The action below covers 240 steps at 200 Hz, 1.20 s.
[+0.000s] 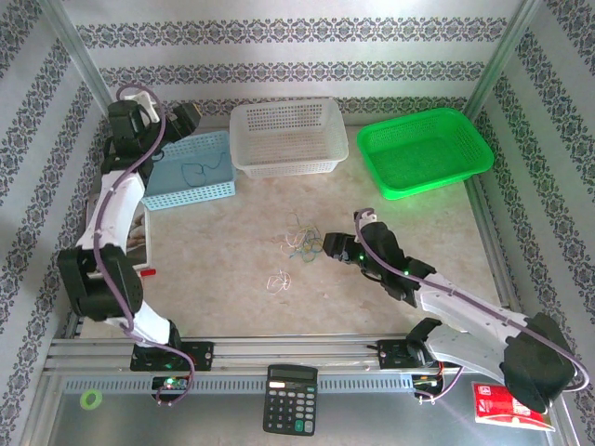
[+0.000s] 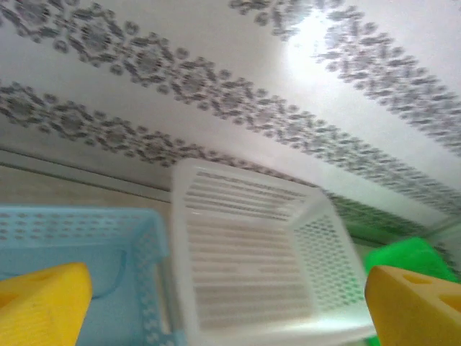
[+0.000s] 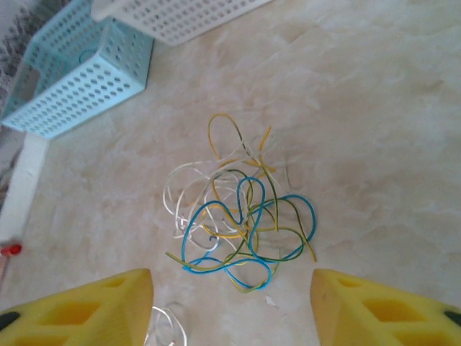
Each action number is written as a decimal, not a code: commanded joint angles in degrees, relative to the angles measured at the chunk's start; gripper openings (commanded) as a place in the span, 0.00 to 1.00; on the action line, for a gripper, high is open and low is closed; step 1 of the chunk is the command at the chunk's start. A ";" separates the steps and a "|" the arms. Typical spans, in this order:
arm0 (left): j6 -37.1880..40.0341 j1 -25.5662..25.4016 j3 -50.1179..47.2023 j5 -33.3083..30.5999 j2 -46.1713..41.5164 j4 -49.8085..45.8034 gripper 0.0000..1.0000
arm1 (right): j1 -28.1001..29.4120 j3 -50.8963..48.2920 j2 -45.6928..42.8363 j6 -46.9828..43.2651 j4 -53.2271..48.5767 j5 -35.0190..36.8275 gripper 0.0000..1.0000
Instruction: Untangle the cables
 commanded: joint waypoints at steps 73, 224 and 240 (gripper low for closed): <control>-10.68 -20.06 -36.26 -3.16 -26.59 5.65 1.00 | -0.81 3.43 9.96 -1.74 1.85 -1.69 0.43; -11.84 -27.03 -47.16 -7.43 -28.19 5.97 1.00 | 17.90 8.97 21.61 4.51 7.18 0.99 0.53; -11.76 -27.08 -47.14 -7.62 -28.76 5.79 1.00 | 18.25 11.07 25.32 4.35 7.97 0.23 0.50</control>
